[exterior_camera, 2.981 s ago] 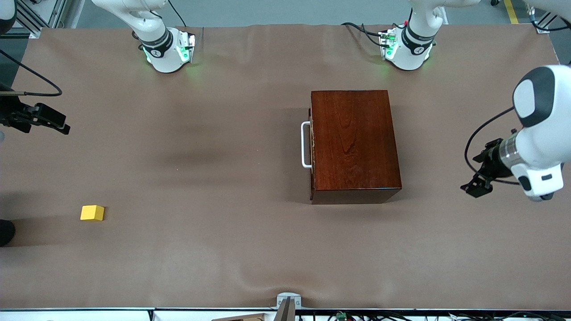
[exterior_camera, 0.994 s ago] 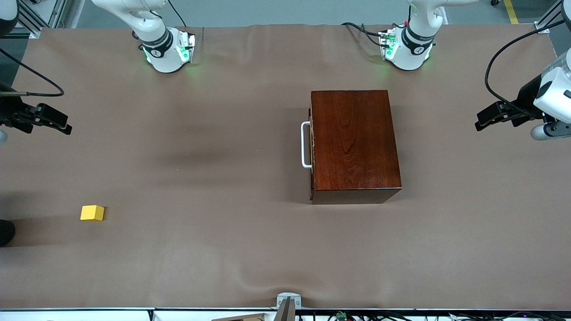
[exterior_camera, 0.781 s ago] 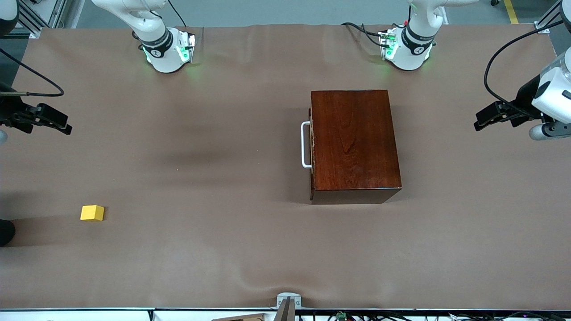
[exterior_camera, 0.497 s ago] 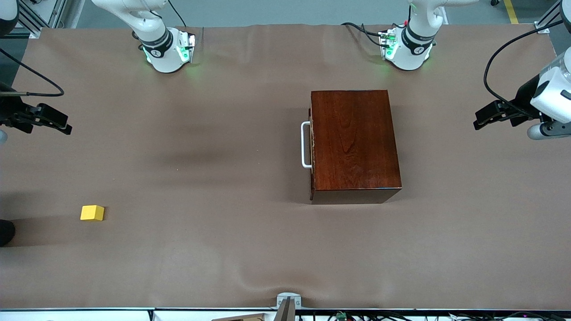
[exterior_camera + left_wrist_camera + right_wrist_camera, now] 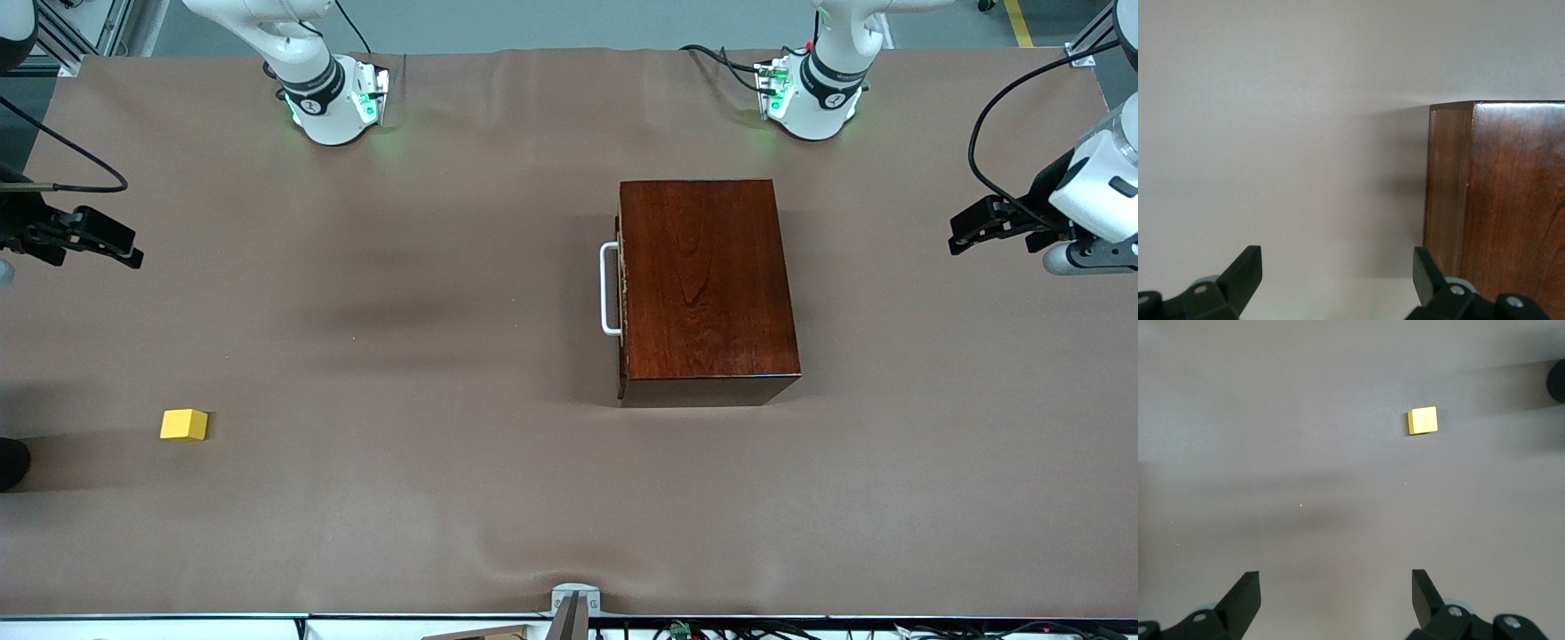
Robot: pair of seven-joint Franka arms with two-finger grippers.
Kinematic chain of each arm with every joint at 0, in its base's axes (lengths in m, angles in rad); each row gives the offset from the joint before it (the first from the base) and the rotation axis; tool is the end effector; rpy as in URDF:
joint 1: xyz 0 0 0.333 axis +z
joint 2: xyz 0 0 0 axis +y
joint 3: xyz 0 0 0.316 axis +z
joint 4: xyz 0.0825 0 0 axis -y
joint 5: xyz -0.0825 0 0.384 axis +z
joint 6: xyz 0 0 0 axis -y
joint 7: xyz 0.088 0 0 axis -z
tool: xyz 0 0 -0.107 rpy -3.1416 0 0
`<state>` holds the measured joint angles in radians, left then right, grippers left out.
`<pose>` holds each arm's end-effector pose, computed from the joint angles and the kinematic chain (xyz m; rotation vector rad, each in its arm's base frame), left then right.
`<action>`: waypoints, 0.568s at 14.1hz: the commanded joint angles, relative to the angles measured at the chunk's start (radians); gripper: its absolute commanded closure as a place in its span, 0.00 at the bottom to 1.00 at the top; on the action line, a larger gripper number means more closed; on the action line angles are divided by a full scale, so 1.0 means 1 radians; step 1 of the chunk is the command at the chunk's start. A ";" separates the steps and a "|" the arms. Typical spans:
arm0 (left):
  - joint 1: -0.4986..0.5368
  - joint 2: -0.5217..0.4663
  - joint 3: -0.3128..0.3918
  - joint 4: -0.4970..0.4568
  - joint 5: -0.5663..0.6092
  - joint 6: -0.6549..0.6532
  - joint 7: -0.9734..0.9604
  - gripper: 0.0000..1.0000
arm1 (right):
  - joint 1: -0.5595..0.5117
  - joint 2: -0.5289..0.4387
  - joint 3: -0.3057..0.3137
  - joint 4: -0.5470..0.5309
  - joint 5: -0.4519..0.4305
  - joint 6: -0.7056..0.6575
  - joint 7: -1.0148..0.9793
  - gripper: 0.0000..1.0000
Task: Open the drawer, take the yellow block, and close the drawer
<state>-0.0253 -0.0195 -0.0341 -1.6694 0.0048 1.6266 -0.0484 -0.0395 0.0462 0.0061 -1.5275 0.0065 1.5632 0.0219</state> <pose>0.5502 -0.0324 0.5934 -3.1346 0.0177 0.0360 0.5678 -0.0184 0.6183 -3.1335 0.0866 0.0164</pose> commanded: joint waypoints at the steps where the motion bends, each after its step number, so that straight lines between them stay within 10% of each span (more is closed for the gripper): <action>1: -0.005 0.012 -0.012 0.034 0.032 -0.025 0.039 0.00 | 0.004 -0.022 -0.005 -0.017 0.007 0.006 -0.008 0.00; 8: 0.027 0.003 -0.037 0.034 0.000 -0.054 0.013 0.00 | 0.004 -0.022 -0.005 -0.017 0.007 0.008 -0.008 0.00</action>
<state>-0.0200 -0.0194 -0.0706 -1.6597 0.0390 1.5972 -0.0079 -0.0395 0.0462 0.0061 -1.5275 0.0065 1.5636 0.0218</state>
